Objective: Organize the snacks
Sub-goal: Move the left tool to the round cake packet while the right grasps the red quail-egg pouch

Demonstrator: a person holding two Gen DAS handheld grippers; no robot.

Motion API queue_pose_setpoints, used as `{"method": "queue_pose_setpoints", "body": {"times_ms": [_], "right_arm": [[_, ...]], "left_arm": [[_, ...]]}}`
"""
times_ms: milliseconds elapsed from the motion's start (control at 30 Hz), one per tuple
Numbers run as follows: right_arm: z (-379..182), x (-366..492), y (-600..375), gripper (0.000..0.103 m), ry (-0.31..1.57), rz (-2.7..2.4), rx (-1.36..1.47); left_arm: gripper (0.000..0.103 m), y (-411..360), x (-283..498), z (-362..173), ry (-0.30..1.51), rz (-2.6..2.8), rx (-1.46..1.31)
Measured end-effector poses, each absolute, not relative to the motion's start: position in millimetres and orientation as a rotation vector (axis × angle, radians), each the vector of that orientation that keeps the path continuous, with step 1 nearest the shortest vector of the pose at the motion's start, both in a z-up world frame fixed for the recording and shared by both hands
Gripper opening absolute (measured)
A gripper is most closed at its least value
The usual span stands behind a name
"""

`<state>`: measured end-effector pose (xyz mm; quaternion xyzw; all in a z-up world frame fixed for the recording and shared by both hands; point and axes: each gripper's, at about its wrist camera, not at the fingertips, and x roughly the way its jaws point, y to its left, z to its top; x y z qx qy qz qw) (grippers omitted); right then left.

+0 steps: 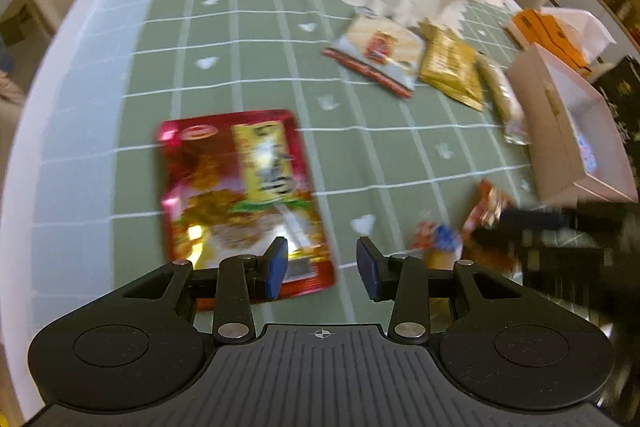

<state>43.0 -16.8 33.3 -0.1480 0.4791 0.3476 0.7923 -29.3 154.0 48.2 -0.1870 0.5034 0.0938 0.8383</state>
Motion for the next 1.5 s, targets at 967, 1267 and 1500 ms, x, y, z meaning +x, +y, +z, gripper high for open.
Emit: {"method": "queue_pose_setpoints", "body": {"times_ms": [967, 1267, 1500], "right_arm": [[21.4, 34.0, -91.9, 0.052, 1.029, 0.562, -0.213], [24.3, 48.5, -80.5, 0.063, 1.043, 0.549, -0.104], [7.1, 72.6, -30.0, 0.08, 1.001, 0.468, -0.115]], "left_arm": [[0.047, 97.4, -0.2, 38.7, 1.211, 0.027, -0.422], [0.042, 120.2, -3.2, 51.2, 1.145, 0.144, -0.334], [0.042, 123.9, -42.5, 51.0, 1.192, 0.157, -0.323]]}}
